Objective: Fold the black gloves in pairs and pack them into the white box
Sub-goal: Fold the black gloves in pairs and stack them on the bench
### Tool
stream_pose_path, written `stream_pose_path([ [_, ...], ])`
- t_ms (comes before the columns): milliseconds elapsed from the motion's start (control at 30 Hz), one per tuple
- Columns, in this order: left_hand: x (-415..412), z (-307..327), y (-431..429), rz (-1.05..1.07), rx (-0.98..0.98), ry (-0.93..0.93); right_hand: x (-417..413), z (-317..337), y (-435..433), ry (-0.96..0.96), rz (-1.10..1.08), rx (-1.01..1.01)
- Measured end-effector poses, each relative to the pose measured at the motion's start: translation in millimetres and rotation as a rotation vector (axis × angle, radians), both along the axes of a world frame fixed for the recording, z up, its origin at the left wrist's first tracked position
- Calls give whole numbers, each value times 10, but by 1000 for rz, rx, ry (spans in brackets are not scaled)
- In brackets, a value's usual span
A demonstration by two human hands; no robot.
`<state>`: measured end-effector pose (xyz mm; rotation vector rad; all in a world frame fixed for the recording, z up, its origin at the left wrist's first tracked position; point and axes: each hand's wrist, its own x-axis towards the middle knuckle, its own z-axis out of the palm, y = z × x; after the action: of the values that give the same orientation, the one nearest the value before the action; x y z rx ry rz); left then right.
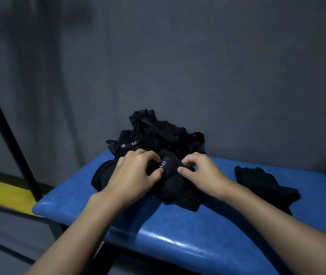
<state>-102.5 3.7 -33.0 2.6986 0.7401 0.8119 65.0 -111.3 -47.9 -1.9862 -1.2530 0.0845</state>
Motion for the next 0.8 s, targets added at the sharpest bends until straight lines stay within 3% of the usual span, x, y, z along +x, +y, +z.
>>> stream_pose_path([
  [133, -3, 37, 1, -14, -72, -48, -15, 75, -48, 96, 67, 81],
  [467, 159, 201, -189, -221, -445, -382, 96, 294, -383, 183, 104, 302],
  [667, 399, 323, -530, -359, -699, -396, 207, 454, -782, 184, 154, 321],
  [800, 626, 345, -767, -455, -730, -377, 276, 542, -1118, 159, 187, 271],
])
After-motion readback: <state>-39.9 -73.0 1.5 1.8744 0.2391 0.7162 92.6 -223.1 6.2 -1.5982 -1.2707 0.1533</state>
